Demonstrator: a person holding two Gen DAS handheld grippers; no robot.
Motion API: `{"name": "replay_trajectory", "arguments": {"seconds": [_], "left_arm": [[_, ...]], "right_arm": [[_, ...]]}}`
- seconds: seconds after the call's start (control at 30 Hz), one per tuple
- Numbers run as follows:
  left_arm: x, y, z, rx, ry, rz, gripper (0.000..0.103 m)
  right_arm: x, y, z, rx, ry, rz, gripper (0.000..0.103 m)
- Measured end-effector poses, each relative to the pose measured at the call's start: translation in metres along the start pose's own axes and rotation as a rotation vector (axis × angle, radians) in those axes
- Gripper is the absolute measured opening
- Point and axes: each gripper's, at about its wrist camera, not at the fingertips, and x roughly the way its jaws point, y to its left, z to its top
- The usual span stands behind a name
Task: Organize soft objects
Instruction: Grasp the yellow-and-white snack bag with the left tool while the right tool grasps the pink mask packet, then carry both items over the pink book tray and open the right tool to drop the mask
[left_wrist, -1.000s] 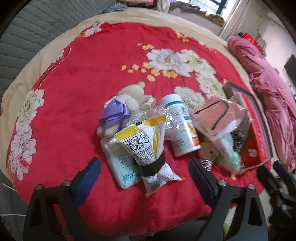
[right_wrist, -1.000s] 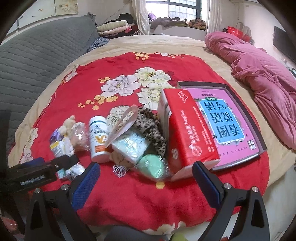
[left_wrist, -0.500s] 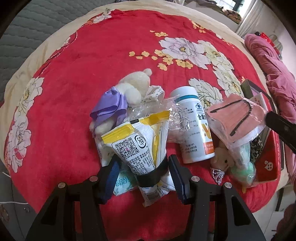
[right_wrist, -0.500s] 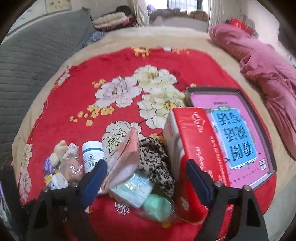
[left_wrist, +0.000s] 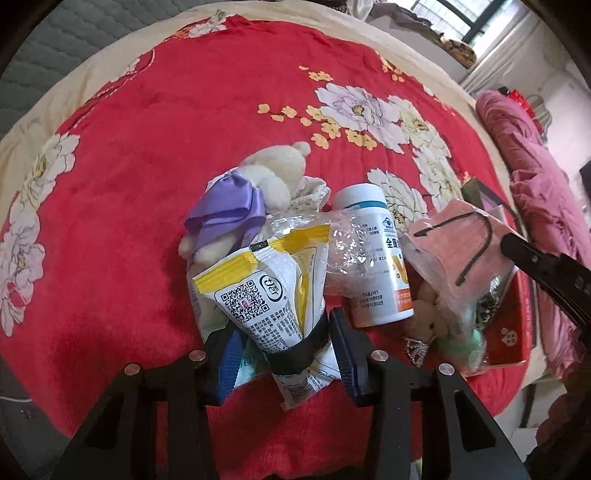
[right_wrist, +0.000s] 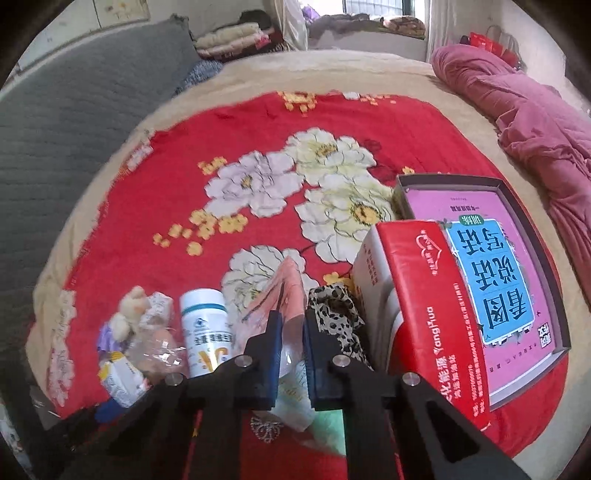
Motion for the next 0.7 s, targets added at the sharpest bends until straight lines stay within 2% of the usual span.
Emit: {"name": "replay_trajectory", "arguments": {"seconds": [0.1,0.23,0.4,0.7], "left_arm": [[-0.007,0.002,-0.001,-0.006,-0.011,-0.034,0.046],[-0.02,-0.002,-0.002,0.007,-0.036,-0.067,0.045],[-0.033,-0.005,-0.004,0.022,-0.054,-0.08,0.045],[-0.057,-0.027,-0.004,0.053,-0.086,-0.113,0.045]], "right_arm": [[-0.016,-0.007,0.0,0.029,-0.024,0.035,0.011],[-0.038,-0.017,0.003,0.043,-0.077,0.039,0.01],[-0.052,-0.026,0.006,0.054,-0.123,0.028,0.006],[-0.084,-0.044,0.008,0.086,-0.195,0.033,0.006]]}}
